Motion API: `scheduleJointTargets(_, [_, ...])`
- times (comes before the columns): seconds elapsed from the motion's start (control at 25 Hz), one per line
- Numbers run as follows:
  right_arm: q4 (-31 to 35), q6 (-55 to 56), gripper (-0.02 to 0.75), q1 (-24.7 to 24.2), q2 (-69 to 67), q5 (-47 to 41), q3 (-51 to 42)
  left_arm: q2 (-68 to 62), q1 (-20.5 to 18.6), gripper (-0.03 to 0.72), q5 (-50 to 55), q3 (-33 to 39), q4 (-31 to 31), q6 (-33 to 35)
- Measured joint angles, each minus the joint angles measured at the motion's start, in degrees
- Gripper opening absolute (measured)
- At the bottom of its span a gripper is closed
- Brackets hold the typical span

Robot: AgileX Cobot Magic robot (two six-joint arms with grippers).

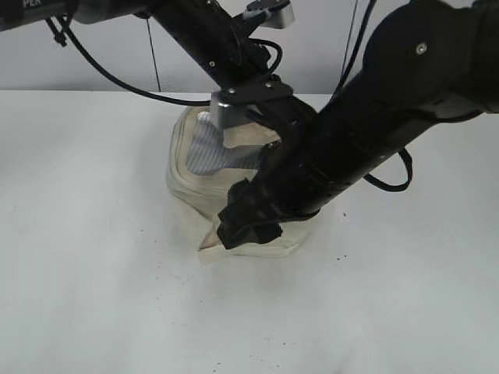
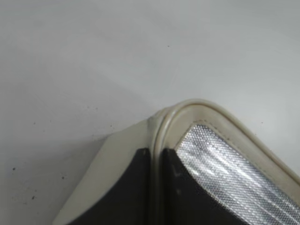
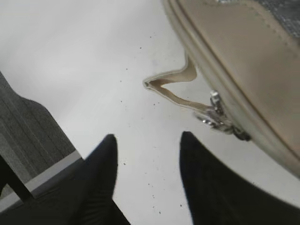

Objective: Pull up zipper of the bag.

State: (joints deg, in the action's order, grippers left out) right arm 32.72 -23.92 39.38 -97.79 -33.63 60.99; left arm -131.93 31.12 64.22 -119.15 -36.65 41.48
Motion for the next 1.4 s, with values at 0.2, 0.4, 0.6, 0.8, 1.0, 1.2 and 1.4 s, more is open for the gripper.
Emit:
scheduleJointTargets(0.2, [-8.68,12.37,0.596,-3.41,4.86,-0.48,0.29,2.43,0.24,0.241,-0.64,0.23,3.50,-2.09])
scheduleJointTargets(0.4, [-16.55,19.75,0.615,-12.84,10.42,-3.10,0.48,6.73,0.12,0.367,2.47,0.28,6.99,-7.45])
scheduleJointTargets(0.6, [-22.81,21.71,0.606,-21.63,15.63,-12.63,0.48,12.57,0.12,0.379,3.80,0.28,17.82,-17.15])
scheduleJointTargets(0.8, [-31.83,25.81,0.593,-24.81,22.29,-21.16,0.48,20.05,0.12,0.379,5.34,0.28,32.79,-26.69])
scheduleJointTargets(1.0, [-33.14,26.78,0.591,-24.86,30.50,-28.17,0.06,28.05,0.12,0.379,5.49,1.29,41.49,-35.09])
scheduleJointTargets(1.2, [-33.19,27.00,0.592,-24.86,41.99,-31.97,-4.27,39.41,0.12,0.381,5.42,7.57,42.49,-37.75])
scheduleJointTargets(1.4, [-32.27,27.00,0.592,-24.86,55.53,-33.48,-11.11,54.44,0.12,0.375,5.37,24.61,40.92,-40.74])
